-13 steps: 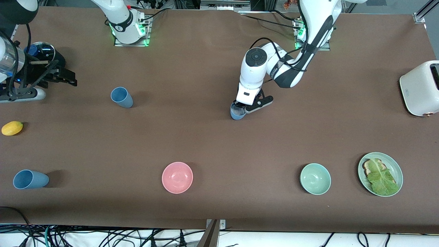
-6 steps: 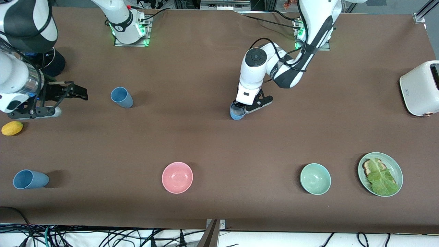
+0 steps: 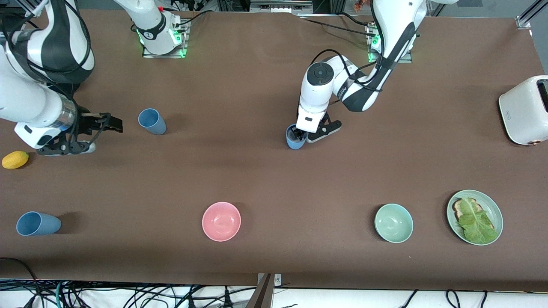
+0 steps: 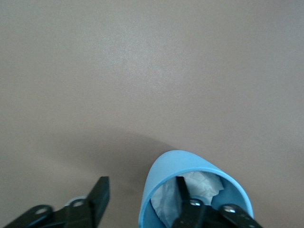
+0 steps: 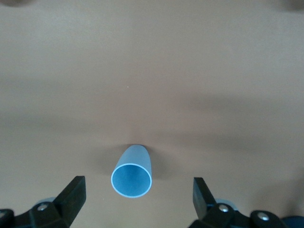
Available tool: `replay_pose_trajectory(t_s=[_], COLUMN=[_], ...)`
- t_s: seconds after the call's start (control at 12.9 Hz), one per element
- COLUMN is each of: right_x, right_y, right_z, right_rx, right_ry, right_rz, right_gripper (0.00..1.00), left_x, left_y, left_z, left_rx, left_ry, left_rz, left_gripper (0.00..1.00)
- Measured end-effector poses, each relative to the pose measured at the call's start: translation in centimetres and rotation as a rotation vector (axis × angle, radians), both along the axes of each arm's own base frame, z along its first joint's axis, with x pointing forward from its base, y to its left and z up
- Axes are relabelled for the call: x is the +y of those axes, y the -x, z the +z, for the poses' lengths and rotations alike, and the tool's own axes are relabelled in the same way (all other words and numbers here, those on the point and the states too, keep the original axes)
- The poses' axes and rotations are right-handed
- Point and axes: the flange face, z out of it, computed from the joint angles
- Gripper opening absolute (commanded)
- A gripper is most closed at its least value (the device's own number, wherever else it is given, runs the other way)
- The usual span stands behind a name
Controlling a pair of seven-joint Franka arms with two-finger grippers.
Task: Stack blue cups with both arms
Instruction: 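Open and raise the left gripper while the right gripper reaches the blue cup, then grasp the blue cup with the right gripper while the left gripper withdraws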
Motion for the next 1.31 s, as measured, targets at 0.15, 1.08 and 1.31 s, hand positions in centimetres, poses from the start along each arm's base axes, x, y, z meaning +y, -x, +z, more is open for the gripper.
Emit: replay_pose_trajectory(t_s=[0.15,1.08,1.31], right_x=[-0.1,-1.5,-2.2], right_y=[1.7,10.3,10.8], right_z=[-3.8,-10.1,-12.5], right_rx=[0.001,0.037,0.026], right_ry=[0.000,-0.001,-0.002], right_rz=[0.000,-0.017,-0.024], right_gripper=[1.00,0.95,0.90], left_x=[-0.1,1.3,2.8], left_y=[-0.5,-3.8,-4.9], left_z=[0.5,15.9,19.7], left_rx=[-0.010,0.038,0.071], left_ry=[0.008,-0.090,-0.087], left_rz=[0.007,0.043,0.015], left_gripper=[0.94,0.94,0.94])
